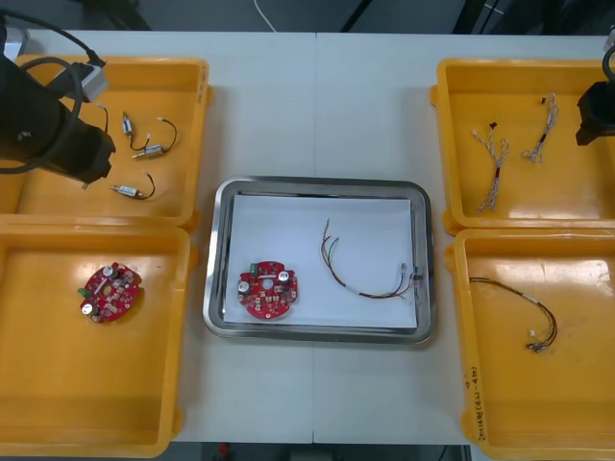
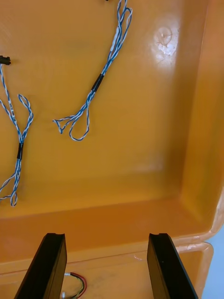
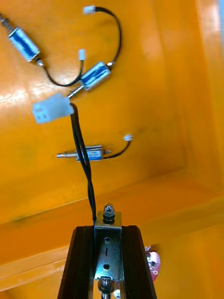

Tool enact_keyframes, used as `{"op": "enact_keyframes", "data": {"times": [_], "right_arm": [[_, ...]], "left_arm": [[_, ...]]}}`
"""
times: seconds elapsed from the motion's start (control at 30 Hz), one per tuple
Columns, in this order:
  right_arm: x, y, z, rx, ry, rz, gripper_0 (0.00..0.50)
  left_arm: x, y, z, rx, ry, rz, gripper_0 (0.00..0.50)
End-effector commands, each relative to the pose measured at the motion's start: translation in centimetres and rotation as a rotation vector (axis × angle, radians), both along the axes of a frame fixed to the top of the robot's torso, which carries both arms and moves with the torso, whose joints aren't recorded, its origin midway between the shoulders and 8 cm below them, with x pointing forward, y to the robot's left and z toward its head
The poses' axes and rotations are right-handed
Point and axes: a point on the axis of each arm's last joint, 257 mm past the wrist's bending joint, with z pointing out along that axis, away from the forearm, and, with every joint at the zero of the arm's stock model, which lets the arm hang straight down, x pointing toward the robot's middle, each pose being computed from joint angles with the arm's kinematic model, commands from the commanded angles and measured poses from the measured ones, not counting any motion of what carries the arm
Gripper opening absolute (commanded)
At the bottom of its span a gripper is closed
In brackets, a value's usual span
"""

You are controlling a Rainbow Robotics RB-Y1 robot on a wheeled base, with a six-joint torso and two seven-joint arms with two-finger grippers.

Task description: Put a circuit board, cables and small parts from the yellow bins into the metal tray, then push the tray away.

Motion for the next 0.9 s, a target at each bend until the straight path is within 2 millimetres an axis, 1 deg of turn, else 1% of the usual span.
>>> {"op": "enact_keyframes", "data": {"times": [0.03,0.13,0.2,0.27,0.3,0.37,0.5,0.57,0.67,0.83,0.9], "right_arm": [[0.5,-2.0,3.6,0.025,-0.059,-0.108,0.500],[0.4,-2.3,3.3,0.049,-0.047,-0.135,0.500],[0.5,-2.2,3.5,0.065,-0.054,-0.146,0.500],[0.5,-2.3,3.6,0.084,-0.062,-0.160,0.500],[0.5,-2.3,3.8,0.091,-0.067,-0.168,0.500],[0.6,-2.1,3.8,0.118,-0.076,-0.203,0.500],[0.7,-1.6,3.8,0.139,-0.080,-0.225,0.500],[0.9,-1.6,3.7,0.142,-0.086,-0.221,0.500],[1.9,-1.0,3.8,0.152,-0.115,-0.204,0.500],[4.2,0.0,3.8,0.175,-0.179,-0.187,0.500],[5.0,0.0,3.9,0.184,-0.197,-0.189,0.500]], "left_arm": [[0.2,-3.7,2.5,-0.062,-0.060,0.079,0.002],[-0.2,-5.9,2.3,-0.071,-0.068,0.086,0.002],[-0.4,-7.2,2.2,-0.076,-0.075,0.086,0.004],[-0.9,-9.1,1.9,-0.084,-0.077,0.079,0.002],[-1.1,-9.6,1.8,-0.087,-0.077,0.077,0.003],[-1.5,-11.5,1.4,-0.098,-0.076,0.076,0.003],[-2.3,-14.2,0.6,-0.110,-0.072,0.069,0.004],[-2.5,-15.1,0.1,-0.106,-0.068,0.062,0.004],[-2.8,-16.5,-0.8,-0.088,-0.064,0.048,0.004],[-2.7,-18.2,-2.2,-0.086,-0.061,0.041,0.003],[-2.5,-18.8,-2.8,-0.090,-0.059,0.043,0.004]]}}
